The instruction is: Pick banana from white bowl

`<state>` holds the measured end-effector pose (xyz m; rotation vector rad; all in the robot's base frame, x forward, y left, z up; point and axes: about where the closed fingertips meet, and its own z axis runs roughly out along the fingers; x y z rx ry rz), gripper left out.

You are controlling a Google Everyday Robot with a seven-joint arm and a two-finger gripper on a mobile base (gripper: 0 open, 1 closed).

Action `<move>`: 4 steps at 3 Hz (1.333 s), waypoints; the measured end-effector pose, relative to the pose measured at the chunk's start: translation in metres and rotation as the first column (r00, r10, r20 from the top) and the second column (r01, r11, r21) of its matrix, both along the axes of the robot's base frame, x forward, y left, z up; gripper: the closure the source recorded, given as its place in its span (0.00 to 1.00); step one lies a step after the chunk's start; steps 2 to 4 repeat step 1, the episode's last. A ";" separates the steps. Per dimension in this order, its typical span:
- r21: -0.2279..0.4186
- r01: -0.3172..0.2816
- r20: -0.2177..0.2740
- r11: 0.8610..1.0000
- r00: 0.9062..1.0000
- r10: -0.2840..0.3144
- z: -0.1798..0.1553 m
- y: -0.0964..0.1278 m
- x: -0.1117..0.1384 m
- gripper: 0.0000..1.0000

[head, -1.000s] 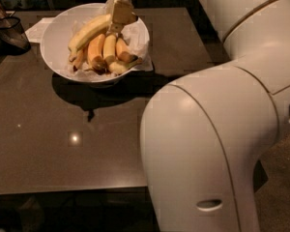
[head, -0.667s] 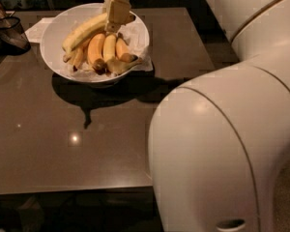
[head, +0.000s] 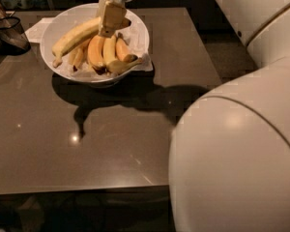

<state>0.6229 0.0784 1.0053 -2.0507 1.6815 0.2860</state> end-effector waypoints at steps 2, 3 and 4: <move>0.016 0.004 -0.001 1.000 1.000 -0.004 -0.002 0.002 -0.012 1.00; 0.016 0.004 -0.001 1.000 1.000 -0.004 -0.002 0.002 -0.012 1.00; 0.016 0.004 -0.001 1.000 1.000 -0.004 -0.002 0.002 -0.012 1.00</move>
Offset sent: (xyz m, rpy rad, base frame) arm 0.0000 0.0000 0.0000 0.0000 0.0000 0.0000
